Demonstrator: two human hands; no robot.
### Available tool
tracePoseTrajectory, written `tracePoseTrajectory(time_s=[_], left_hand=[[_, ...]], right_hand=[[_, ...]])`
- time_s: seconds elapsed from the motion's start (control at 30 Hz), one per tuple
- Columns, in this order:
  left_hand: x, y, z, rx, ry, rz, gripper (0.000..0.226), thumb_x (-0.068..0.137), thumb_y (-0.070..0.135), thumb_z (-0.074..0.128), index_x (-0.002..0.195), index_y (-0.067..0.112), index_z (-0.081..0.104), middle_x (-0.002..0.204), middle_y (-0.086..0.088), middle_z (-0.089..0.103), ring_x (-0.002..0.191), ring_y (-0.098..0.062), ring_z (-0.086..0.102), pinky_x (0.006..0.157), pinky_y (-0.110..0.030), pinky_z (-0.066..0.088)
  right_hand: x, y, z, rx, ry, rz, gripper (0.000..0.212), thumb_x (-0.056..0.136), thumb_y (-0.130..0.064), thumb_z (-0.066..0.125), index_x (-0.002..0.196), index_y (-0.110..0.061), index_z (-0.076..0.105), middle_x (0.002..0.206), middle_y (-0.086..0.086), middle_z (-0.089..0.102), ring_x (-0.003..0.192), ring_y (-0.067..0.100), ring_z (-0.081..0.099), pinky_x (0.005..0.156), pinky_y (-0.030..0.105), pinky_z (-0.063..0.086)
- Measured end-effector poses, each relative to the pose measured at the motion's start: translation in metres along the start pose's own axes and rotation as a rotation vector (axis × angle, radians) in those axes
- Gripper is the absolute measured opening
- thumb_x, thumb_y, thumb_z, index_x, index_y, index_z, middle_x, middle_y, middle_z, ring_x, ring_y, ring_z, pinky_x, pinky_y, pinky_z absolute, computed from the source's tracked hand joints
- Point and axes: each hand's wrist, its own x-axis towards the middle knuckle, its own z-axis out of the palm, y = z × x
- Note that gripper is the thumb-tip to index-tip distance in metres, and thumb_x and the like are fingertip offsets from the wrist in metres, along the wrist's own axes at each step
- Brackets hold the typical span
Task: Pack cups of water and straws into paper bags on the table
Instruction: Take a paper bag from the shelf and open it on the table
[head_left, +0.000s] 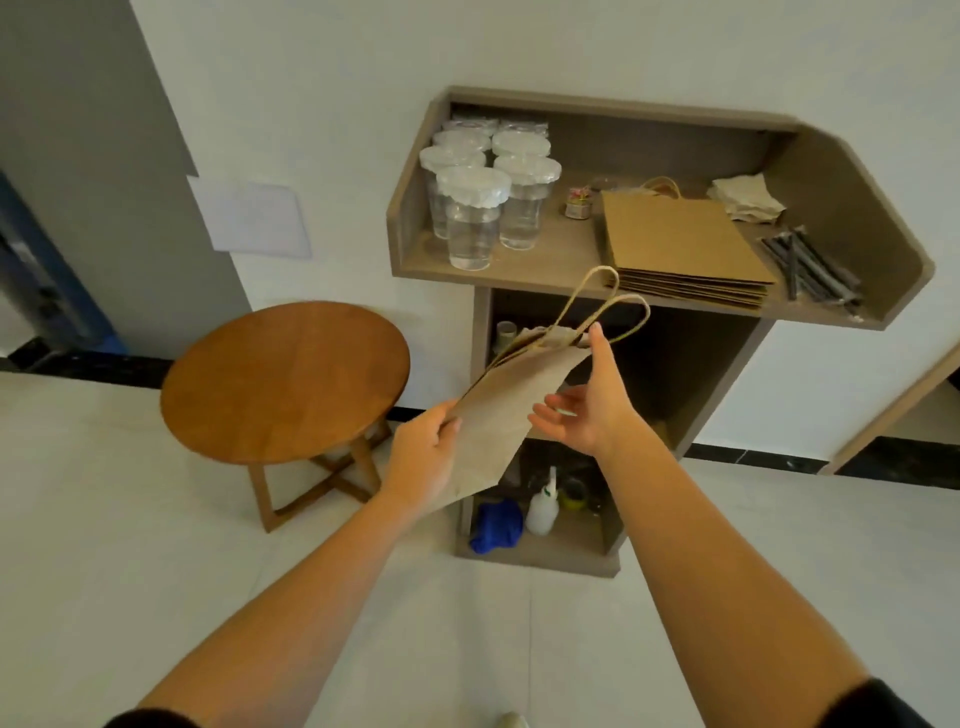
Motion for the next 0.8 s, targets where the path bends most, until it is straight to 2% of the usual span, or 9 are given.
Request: tracePoseTrajectory(time_s=[0.07, 0.17, 0.23, 0.3, 0.43, 0.53, 0.63, 0.7, 0.8], left_hand=[[-0.001, -0.002, -0.001, 0.07, -0.022, 0.056, 0.029, 0.098, 0.01, 0.046, 0.122, 0.003, 0.059, 0.109, -0.009, 0.066, 0.099, -0.02, 0.06, 0.081, -0.015, 0.041], [0.0, -0.006, 0.002, 0.12, -0.034, 0.107, 0.029, 0.097, 0.012, 0.047, 0.122, 0.004, 0.06, 0.11, -0.01, 0.067, 0.102, -0.02, 0.061, 0.089, -0.024, 0.046], [0.004, -0.009, 0.006, 0.101, -0.048, 0.062, 0.028, 0.097, 0.014, 0.049, 0.122, 0.007, 0.06, 0.11, -0.007, 0.067, 0.102, -0.018, 0.061, 0.09, -0.026, 0.048], [0.01, -0.011, 0.007, 0.032, -0.191, -0.082, 0.03, 0.093, 0.014, 0.054, 0.123, 0.013, 0.057, 0.112, -0.002, 0.064, 0.103, -0.015, 0.059, 0.089, -0.025, 0.047], [0.026, -0.001, 0.006, -0.398, -0.729, -0.434, 0.057, 0.072, 0.009, 0.057, 0.128, 0.018, 0.05, 0.111, -0.001, 0.061, 0.108, -0.017, 0.055, 0.099, -0.037, 0.042], [0.04, 0.008, 0.008, -0.829, -0.627, -0.564, 0.063, 0.066, 0.026, 0.065, 0.128, 0.023, 0.052, 0.123, -0.005, 0.06, 0.115, -0.025, 0.056, 0.1, -0.049, 0.042], [0.048, 0.024, 0.018, -0.648, -0.585, -0.545, 0.071, 0.068, 0.071, 0.055, 0.129, 0.035, 0.048, 0.127, 0.002, 0.056, 0.118, -0.022, 0.053, 0.099, -0.049, 0.043], [0.049, 0.03, 0.027, -0.524, -0.601, -0.5, 0.066, 0.071, 0.078, 0.045, 0.125, 0.042, 0.048, 0.123, 0.008, 0.055, 0.114, -0.017, 0.053, 0.092, -0.043, 0.047], [0.051, 0.031, 0.039, -0.541, -0.566, -0.472, 0.044, 0.079, 0.073, 0.044, 0.112, 0.044, 0.051, 0.114, 0.01, 0.057, 0.106, -0.015, 0.055, 0.087, -0.039, 0.049]], right_hand=[[0.004, -0.004, 0.005, -0.005, 0.002, 0.018, 0.088, 0.068, -0.069, 0.064, 0.135, -0.017, 0.041, 0.128, 0.015, 0.048, 0.101, 0.034, 0.052, 0.06, 0.041, 0.054], [0.013, -0.007, 0.006, -0.004, -0.034, 0.046, 0.052, 0.079, -0.049, 0.065, 0.118, -0.016, 0.055, 0.108, 0.015, 0.06, 0.092, 0.031, 0.059, 0.052, 0.036, 0.055], [0.017, -0.008, 0.007, 0.012, -0.032, 0.033, 0.027, 0.086, -0.028, 0.058, 0.107, -0.01, 0.056, 0.098, 0.015, 0.062, 0.087, 0.029, 0.062, 0.049, 0.034, 0.055], [0.02, -0.008, 0.007, -0.05, 0.01, -0.008, 0.007, 0.091, -0.013, 0.051, 0.093, -0.009, 0.056, 0.088, 0.013, 0.06, 0.079, 0.026, 0.062, 0.044, 0.031, 0.053], [0.019, 0.0, 0.01, -0.398, 0.014, -0.141, 0.013, 0.094, -0.01, 0.046, 0.085, -0.013, 0.055, 0.081, 0.009, 0.062, 0.073, 0.021, 0.062, 0.048, 0.029, 0.048], [0.02, 0.009, 0.005, -0.582, -0.09, -0.237, 0.01, 0.092, -0.011, 0.049, 0.09, -0.013, 0.058, 0.085, 0.008, 0.064, 0.077, 0.02, 0.065, 0.055, 0.026, 0.05], [0.024, 0.021, -0.001, -0.63, -0.246, -0.264, 0.016, 0.092, -0.017, 0.053, 0.104, -0.011, 0.062, 0.094, 0.008, 0.068, 0.088, 0.021, 0.067, 0.065, 0.029, 0.054], [0.027, 0.027, -0.005, -0.646, -0.293, -0.273, 0.022, 0.093, -0.024, 0.055, 0.112, -0.017, 0.062, 0.096, 0.004, 0.069, 0.091, 0.018, 0.067, 0.069, 0.03, 0.054], [0.035, 0.031, -0.013, -0.723, -0.279, -0.298, 0.029, 0.089, -0.029, 0.061, 0.117, -0.027, 0.06, 0.107, 0.002, 0.065, 0.102, 0.018, 0.06, 0.085, 0.034, 0.049]])
